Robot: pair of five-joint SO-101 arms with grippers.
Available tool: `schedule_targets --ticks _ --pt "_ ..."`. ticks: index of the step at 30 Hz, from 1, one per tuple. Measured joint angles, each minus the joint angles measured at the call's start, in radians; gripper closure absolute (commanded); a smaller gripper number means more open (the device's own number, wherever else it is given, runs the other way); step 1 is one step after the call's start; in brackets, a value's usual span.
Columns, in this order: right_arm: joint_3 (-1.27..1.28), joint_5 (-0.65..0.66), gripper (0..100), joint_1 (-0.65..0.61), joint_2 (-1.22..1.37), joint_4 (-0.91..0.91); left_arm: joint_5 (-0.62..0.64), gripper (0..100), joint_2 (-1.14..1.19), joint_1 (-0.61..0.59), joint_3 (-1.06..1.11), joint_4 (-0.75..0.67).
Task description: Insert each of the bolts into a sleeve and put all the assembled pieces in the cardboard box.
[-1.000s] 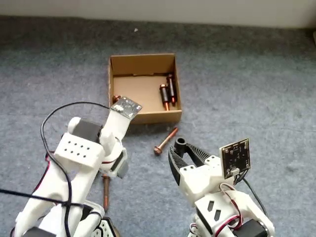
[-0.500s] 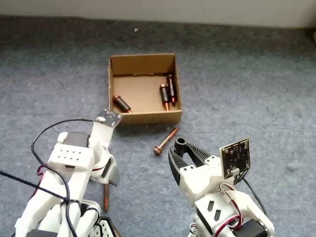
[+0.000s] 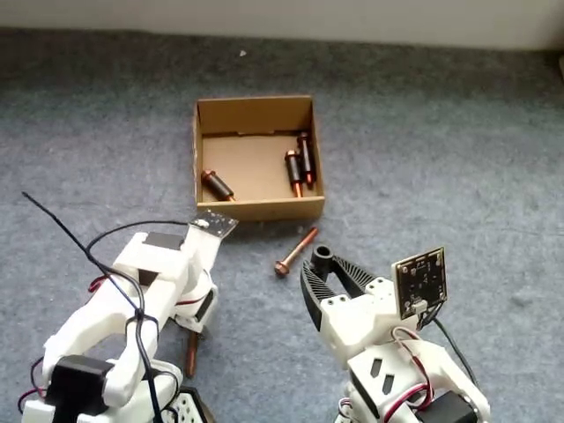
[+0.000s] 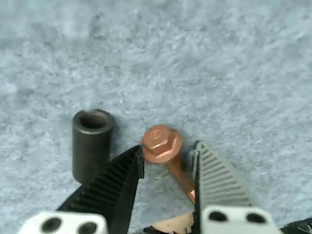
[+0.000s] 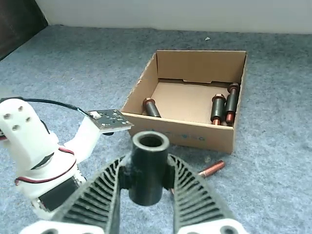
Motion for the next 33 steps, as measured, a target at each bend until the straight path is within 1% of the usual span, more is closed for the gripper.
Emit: schedule_targets --ticks 2,10,15,21,25,28,31,33 --pt "0.0 0.0 99.4 0.0 0.0 0.0 0.0 99 0.002 0.029 -0.018 0.002" --pt "0.0 0.0 99.4 0.0 0.0 0.0 0.002 99 0.008 0.124 -0.068 0.002" --pt "0.0 0.0 99.4 0.0 0.0 0.0 0.017 99 0.008 0.137 -0.204 0.002" --pt "0.002 0.009 99.4 0.0 0.0 -0.003 0.021 99 0.008 0.135 -0.465 0.169" --pt "0.031 0.048 99.4 0.0 0.0 -0.015 0.026 99 0.005 0.135 -0.6 0.226" --pt "0.084 0.084 99.4 -0.002 0.006 -0.026 0.029 99 -0.052 0.135 -0.629 0.236" --pt "0.138 0.12 99.4 -0.011 0.005 -0.064 0.029 99 -0.172 0.137 -0.632 0.239" --pt "0.153 0.137 99.4 -0.04 0.011 -0.086 0.029 99 -0.259 0.137 -0.632 0.244"
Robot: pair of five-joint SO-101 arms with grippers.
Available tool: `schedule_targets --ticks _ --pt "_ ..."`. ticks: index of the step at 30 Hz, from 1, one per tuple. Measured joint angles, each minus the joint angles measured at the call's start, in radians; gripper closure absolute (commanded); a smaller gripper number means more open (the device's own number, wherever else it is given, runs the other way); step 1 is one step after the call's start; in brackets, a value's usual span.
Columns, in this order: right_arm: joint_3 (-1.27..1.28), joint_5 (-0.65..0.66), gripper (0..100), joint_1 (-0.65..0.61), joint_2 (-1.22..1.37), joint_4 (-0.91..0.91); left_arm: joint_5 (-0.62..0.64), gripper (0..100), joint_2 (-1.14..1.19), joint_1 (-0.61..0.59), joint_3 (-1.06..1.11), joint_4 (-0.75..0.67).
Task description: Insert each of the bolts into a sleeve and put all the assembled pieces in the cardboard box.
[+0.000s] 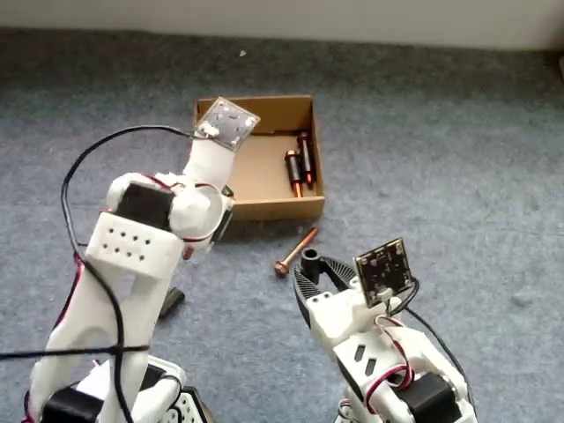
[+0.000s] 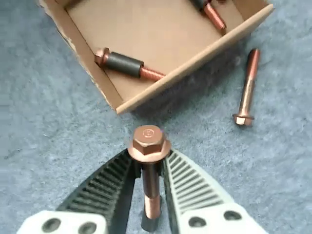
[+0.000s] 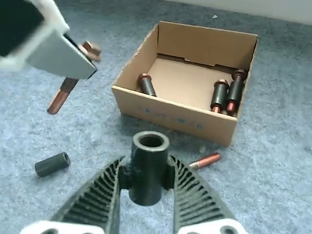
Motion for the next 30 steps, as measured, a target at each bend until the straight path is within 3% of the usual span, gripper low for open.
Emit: schedule_targets --ticks 10,22,30 --pt "0.008 0.018 99.4 -0.196 0.0 -0.046 0.046 99 -0.381 0.0 0.041 -0.02" --pt "0.092 0.018 99.4 -0.21 0.0 -0.203 0.215 99 -0.836 0.0 0.381 -0.319" --pt "0.287 0.127 99.4 -0.21 0.0 -0.411 0.298 99 -0.994 0.002 0.448 -0.473"
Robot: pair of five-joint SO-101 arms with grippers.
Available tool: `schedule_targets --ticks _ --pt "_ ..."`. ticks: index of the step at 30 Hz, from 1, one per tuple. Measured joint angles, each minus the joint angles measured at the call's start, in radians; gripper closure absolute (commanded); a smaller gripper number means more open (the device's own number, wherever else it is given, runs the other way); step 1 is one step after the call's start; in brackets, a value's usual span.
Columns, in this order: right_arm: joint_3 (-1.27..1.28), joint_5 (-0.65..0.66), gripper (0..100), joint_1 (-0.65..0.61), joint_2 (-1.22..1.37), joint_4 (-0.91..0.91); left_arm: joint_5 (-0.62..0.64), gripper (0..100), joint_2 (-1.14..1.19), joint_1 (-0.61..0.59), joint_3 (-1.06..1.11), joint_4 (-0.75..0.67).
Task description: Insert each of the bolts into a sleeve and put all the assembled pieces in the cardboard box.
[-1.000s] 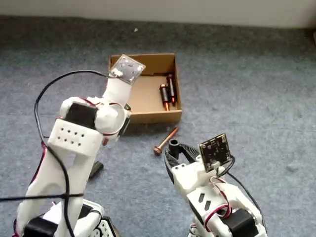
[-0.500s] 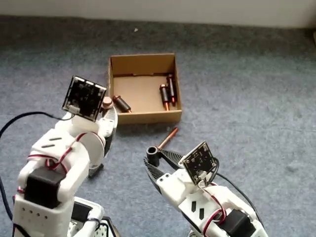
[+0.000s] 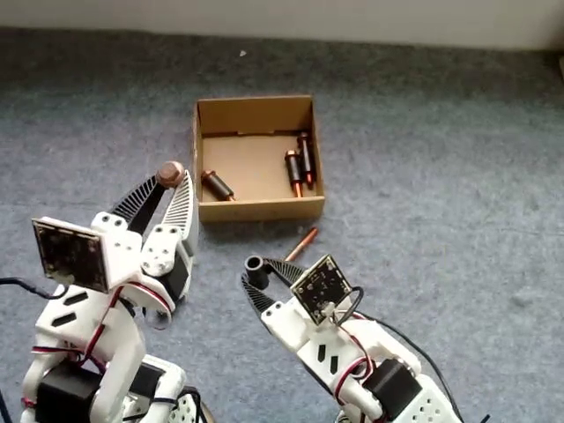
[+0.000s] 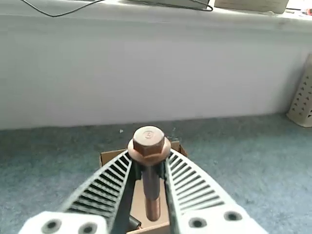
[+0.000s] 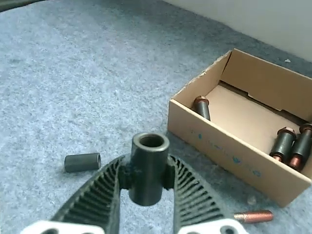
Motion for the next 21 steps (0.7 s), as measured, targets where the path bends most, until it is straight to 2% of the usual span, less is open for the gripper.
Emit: schedule_targets --ticks 5,11,21 --pt "0.025 0.006 99.4 -0.018 0.0 -0.081 0.002 99 -0.017 0.095 0.011 -0.003" --pt "0.025 0.006 99.4 -0.044 -0.002 -0.097 0.003 99 -0.012 0.244 0.055 -0.003" --pt "0.025 0.006 99.4 -0.041 -0.002 -0.112 0.003 99 -0.012 0.27 0.064 0.035"
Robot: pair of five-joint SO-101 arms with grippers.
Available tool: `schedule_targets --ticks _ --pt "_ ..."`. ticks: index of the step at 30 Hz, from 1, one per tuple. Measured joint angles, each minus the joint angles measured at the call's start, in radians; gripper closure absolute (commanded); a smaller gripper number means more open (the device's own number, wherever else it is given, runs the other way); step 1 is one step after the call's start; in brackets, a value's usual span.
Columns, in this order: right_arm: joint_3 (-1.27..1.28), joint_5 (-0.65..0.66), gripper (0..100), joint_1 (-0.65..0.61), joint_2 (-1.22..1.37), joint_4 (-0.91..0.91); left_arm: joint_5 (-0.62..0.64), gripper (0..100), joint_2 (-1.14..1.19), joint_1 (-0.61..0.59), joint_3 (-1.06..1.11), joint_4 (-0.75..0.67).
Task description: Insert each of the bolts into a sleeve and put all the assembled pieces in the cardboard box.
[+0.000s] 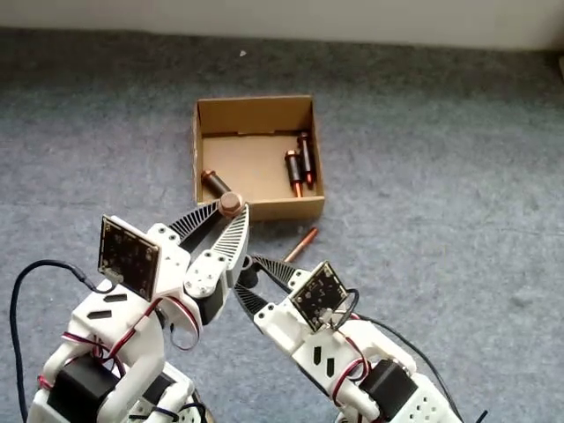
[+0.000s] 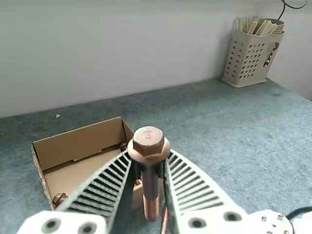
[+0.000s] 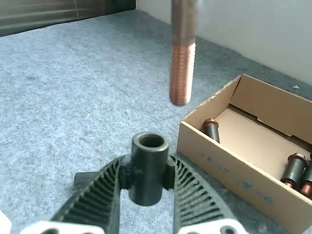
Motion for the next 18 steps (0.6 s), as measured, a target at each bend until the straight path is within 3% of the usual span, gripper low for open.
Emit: schedule_targets --ticks 18 --pt "0.0 0.0 99.4 0.026 0.002 -0.043 -0.003 99 -0.009 0.069 -0.002 0.08"
